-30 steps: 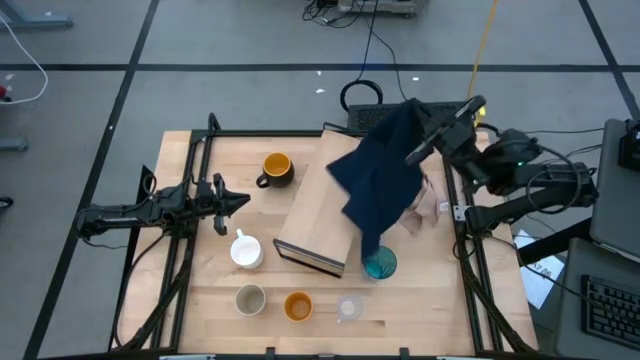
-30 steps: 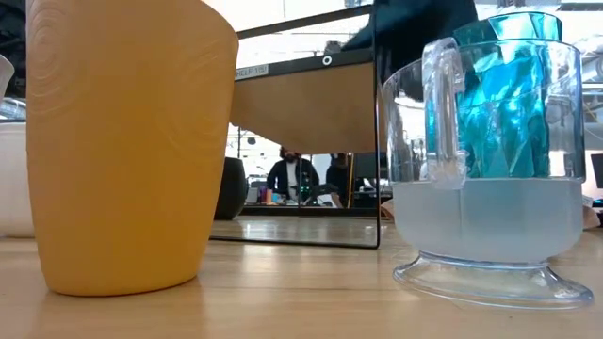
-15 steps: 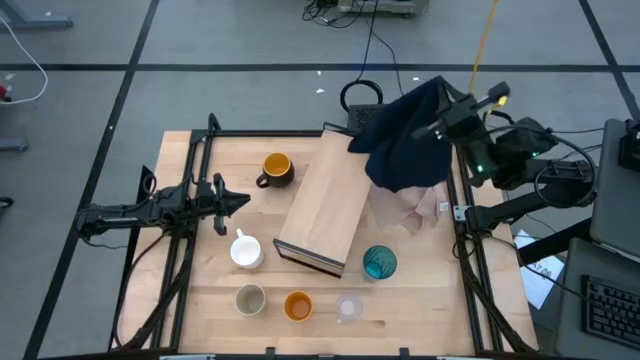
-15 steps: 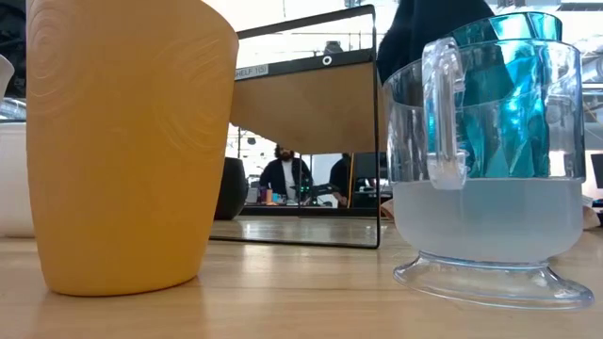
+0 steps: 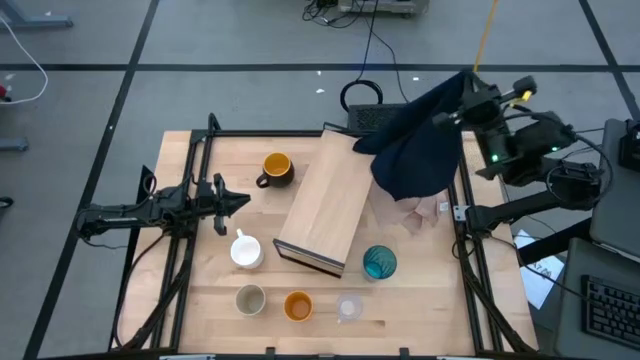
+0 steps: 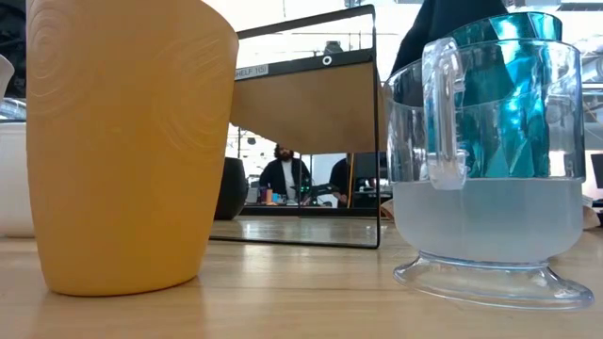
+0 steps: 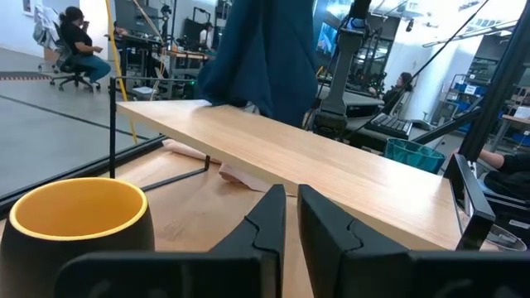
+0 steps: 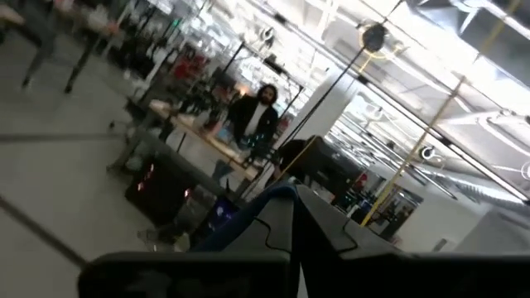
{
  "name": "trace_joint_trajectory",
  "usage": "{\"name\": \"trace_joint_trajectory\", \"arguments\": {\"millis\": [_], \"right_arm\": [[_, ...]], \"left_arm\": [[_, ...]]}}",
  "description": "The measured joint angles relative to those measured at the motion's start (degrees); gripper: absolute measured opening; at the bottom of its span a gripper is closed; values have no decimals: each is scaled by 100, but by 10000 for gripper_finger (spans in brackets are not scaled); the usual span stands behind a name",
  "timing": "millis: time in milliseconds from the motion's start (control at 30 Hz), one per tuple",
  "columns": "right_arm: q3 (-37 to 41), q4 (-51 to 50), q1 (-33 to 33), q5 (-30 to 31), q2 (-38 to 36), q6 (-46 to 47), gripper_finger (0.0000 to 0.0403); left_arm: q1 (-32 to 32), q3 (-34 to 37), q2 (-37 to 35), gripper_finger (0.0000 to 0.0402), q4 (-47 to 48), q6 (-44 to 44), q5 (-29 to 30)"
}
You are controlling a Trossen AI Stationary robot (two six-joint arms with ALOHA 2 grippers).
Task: Stack small to large cups/mugs on shelf
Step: Remove the dark blue table napkin from the shelf
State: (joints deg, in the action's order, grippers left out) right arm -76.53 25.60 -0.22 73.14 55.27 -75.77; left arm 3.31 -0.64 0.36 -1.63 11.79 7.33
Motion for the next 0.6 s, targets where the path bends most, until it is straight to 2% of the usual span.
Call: {"name": "trace_joint_trajectory", "arguments": {"millis": [133,300,433,600], "right_arm": [[-3,590,-58,-272,-151,-292,0],[-50,449,-56,-260,-217,-203,0],[-34,-256,-56,-58,-158,250,0],[361,-1128,-61,22,-112,1391,0]], "left_arm": [[-1,0,1,37,3,22,0],[-2,0,2,37,2,39,2],[0,0,2,37,4,40,2],[-1,0,1,37,4,33,4]]}}
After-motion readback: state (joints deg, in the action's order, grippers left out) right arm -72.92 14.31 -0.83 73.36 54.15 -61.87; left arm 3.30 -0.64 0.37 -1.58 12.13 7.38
